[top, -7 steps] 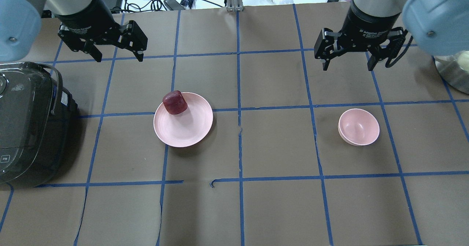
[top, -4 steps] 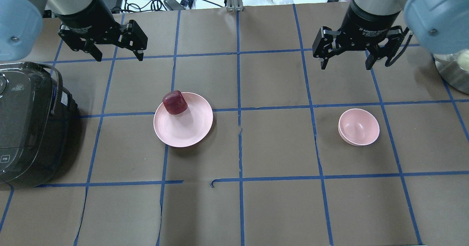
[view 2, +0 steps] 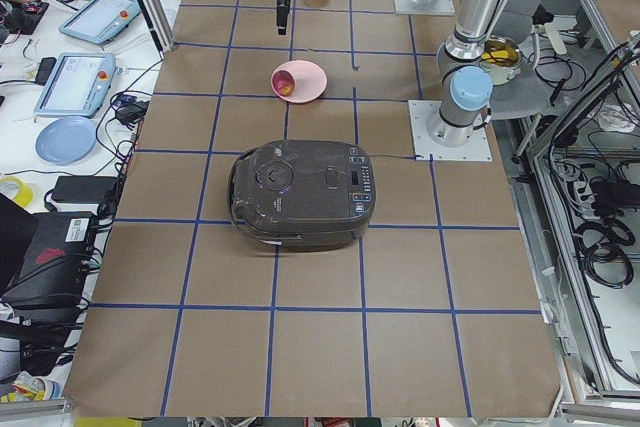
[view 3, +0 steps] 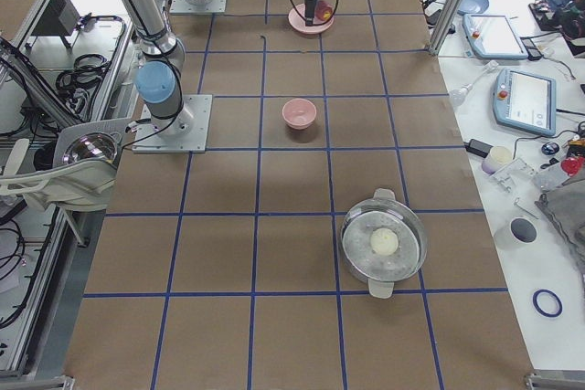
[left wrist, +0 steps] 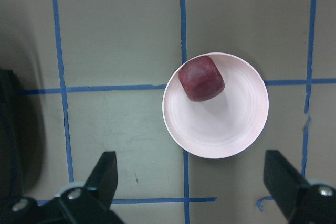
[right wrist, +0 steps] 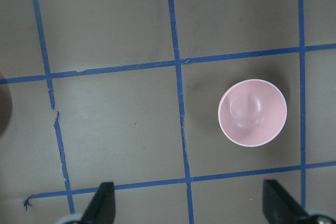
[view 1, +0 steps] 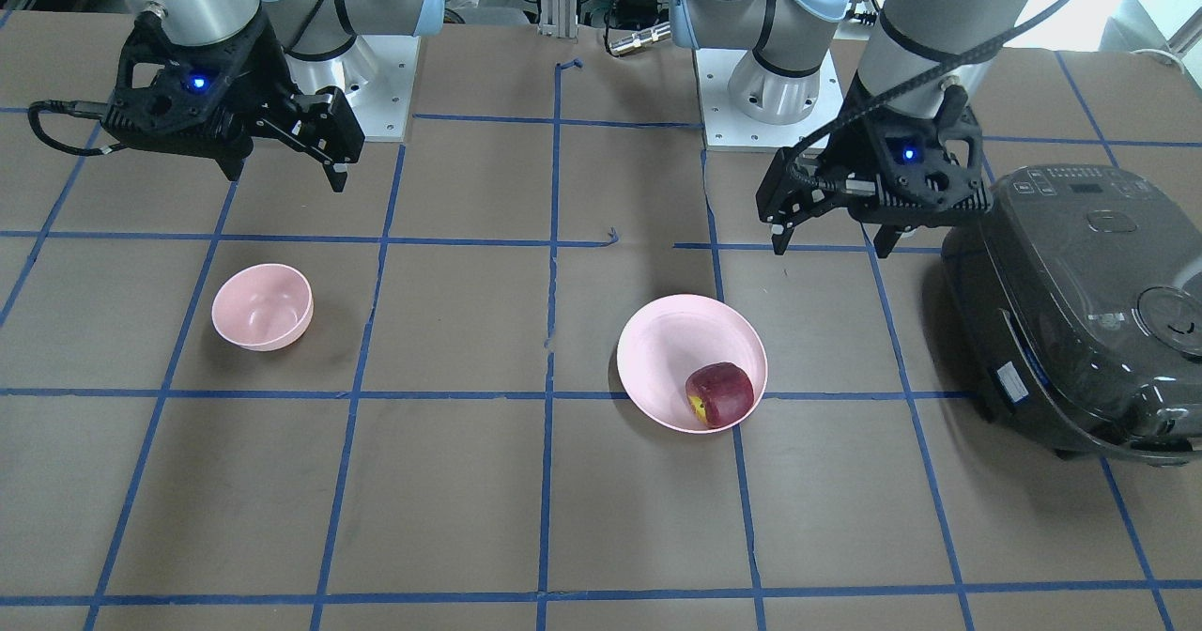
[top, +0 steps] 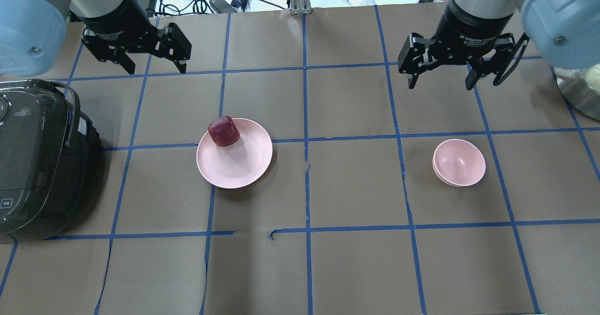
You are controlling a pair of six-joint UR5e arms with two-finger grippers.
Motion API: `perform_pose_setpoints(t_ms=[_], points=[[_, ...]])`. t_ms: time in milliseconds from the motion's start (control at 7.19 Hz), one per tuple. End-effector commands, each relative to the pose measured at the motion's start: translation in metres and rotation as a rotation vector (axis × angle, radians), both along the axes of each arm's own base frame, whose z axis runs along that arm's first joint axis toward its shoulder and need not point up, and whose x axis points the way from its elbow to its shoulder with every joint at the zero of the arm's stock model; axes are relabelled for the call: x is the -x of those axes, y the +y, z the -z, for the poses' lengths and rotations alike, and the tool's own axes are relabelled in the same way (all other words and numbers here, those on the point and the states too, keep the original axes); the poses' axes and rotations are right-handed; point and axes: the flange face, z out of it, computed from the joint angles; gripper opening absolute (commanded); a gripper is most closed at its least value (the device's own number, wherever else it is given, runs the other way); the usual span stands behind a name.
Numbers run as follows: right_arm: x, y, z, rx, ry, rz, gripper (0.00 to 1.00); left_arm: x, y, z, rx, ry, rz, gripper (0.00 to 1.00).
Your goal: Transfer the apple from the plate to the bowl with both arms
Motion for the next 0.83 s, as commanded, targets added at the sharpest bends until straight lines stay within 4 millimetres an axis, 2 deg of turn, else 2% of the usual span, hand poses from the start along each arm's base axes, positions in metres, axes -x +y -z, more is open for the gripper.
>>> perform_pose_setpoints(t_ms=[0,278,557,696], points=[[0.002,-0.002,0.007,-0.023,-0.004,0.006,1.00,0.001,-0.017,0.060,0.024,0.005,-0.025,1.00],[0.011,-0.010,0.021,-0.052,0.021,0.011,1.00,0.011,-0.019,0.073,0.010,0.005,-0.040,1.00],[0.015,-0.027,0.044,-0.089,0.008,0.016,1.00,0.018,-0.022,0.088,-0.016,0.008,-0.098,1.00],[0.032,-0.038,0.055,-0.108,0.002,-0.037,1.00,0.022,-0.030,0.105,-0.022,0.014,-0.141,1.00]])
